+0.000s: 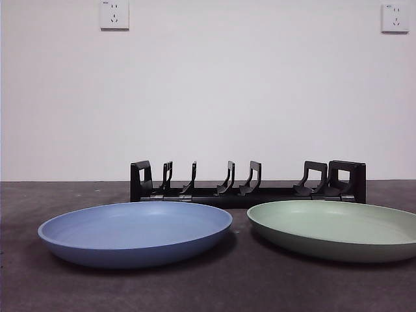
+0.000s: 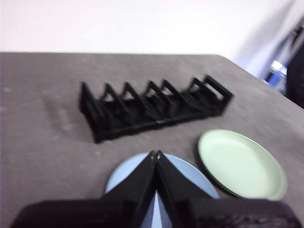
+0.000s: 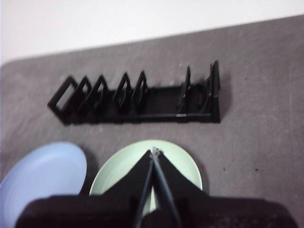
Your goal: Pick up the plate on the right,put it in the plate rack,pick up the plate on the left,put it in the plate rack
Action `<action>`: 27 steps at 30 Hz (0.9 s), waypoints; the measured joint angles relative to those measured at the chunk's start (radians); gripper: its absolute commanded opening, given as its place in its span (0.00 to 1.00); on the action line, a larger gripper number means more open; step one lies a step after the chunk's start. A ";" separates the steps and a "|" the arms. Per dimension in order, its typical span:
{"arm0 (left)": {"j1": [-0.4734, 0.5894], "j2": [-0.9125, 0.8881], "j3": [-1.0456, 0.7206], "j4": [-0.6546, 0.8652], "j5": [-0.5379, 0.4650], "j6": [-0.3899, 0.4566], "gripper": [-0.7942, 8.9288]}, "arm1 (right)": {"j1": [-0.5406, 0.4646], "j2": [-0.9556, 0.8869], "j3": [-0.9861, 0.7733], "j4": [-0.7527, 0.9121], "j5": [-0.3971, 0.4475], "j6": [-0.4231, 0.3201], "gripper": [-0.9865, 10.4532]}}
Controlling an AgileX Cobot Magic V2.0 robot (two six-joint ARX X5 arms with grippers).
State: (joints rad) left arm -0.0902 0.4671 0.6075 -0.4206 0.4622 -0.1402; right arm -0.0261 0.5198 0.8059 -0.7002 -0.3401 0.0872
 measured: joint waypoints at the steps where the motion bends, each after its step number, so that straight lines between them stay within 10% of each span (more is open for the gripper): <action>1: 0.000 0.012 0.021 -0.027 0.015 0.007 0.07 | 0.000 0.023 0.033 -0.033 -0.002 -0.018 0.08; 9: 0.000 0.086 0.189 -0.288 0.065 0.126 0.07 | 0.000 0.161 0.240 -0.298 -0.008 -0.163 0.08; 21: -0.035 0.166 0.303 -0.378 0.082 0.210 0.10 | 0.000 0.179 0.256 -0.364 -0.072 -0.193 0.09; 25: -0.040 0.180 0.303 -0.354 0.163 0.211 0.79 | 0.000 0.179 0.256 -0.370 -0.076 -0.192 0.44; 27: -0.053 0.185 0.303 -0.352 0.173 0.211 0.82 | 0.000 0.179 0.256 -0.371 -0.077 -0.181 0.64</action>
State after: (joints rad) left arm -0.1432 0.6525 0.9108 -0.7727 0.6353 0.0708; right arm -0.0261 0.6991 1.0622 -1.0710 -0.4171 -0.0940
